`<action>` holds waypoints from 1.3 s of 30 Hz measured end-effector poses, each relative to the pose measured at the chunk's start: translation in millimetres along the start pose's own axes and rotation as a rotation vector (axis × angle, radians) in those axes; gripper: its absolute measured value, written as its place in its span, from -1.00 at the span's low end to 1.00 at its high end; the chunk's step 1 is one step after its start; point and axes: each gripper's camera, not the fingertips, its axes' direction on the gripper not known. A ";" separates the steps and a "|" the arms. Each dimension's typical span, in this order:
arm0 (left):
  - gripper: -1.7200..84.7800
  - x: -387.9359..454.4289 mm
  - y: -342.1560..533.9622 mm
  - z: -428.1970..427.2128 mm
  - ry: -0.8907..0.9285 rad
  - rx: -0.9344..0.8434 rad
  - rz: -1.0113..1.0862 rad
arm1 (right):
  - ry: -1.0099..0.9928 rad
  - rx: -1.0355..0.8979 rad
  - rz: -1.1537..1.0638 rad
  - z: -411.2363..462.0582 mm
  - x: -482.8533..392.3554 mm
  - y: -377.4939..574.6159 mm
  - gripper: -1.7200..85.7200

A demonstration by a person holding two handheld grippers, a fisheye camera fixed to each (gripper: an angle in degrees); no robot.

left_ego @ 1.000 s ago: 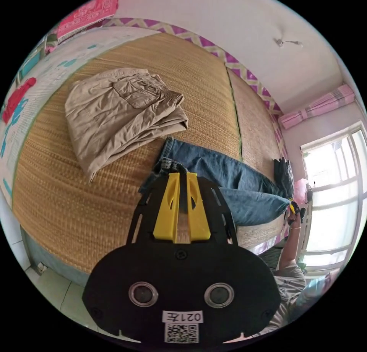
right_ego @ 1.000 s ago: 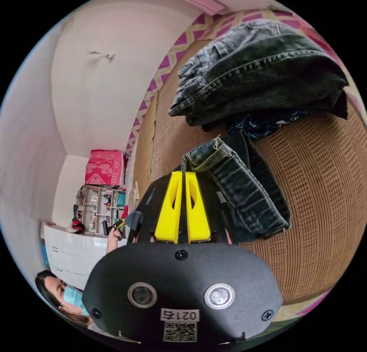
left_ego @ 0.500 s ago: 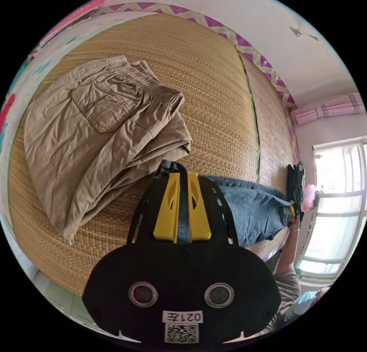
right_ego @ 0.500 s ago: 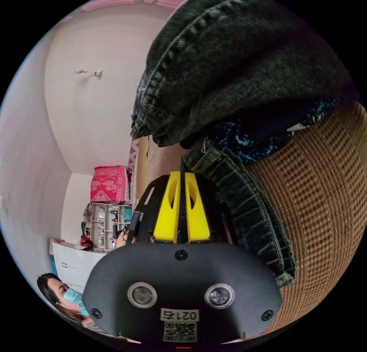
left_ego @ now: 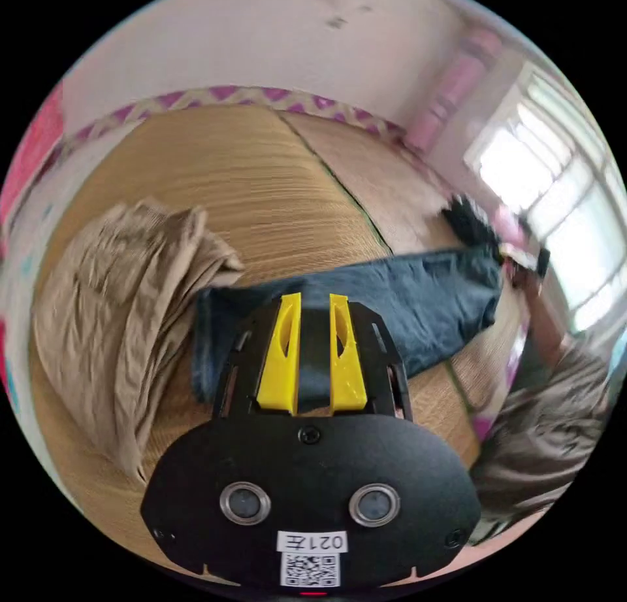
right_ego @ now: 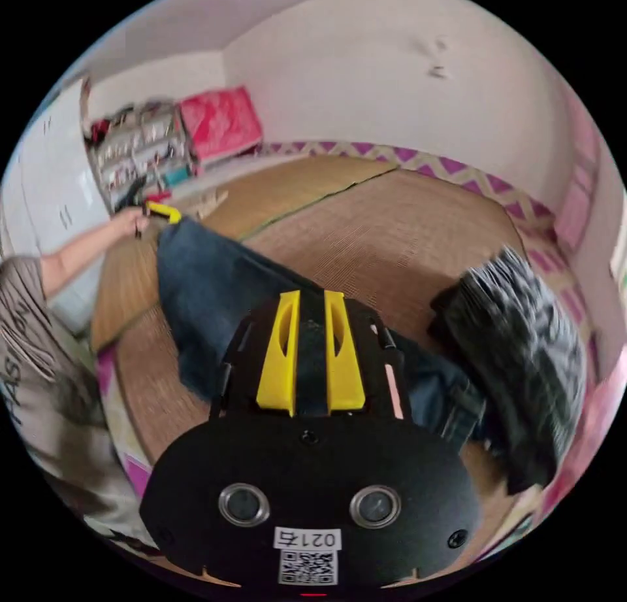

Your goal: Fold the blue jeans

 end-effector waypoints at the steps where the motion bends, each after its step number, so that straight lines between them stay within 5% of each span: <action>1: -0.78 36.4 -28.0 15.9 -0.022 -0.039 0.127 | 0.047 -0.091 -0.088 23.9 -8.4 -23.2 -0.77; 7: -0.69 128.8 -116.5 93.6 -0.067 -0.198 0.460 | 0.005 -0.390 -0.359 92.9 -12.0 -87.6 -0.76; 16: -0.97 94.4 -119.4 34.6 0.074 -0.076 0.404 | -0.125 -0.216 -0.315 53.8 -9.3 -123.9 -0.98; 23: -0.98 75.7 -109.6 71.7 0.021 -0.156 0.239 | -0.031 -0.358 -0.247 114.1 -16.3 -136.0 -0.95; 28: -0.91 56.8 -44.5 7.6 0.015 -0.060 0.193 | -0.037 -0.185 -0.182 46.5 -36.1 -129.2 -0.80; 33: -0.82 81.6 39.9 -62.3 0.096 0.043 0.205 | -0.287 -0.167 -0.481 9.9 -151.1 -90.1 -0.85; 36: -0.87 102.2 98.6 -88.4 0.034 0.070 0.148 | -0.166 -0.356 -0.575 48.9 -209.7 -48.6 -0.95; 39: -0.96 102.1 172.5 -119.7 -0.042 0.182 -0.062 | -0.040 -0.205 -0.526 49.0 -226.2 -16.3 -0.98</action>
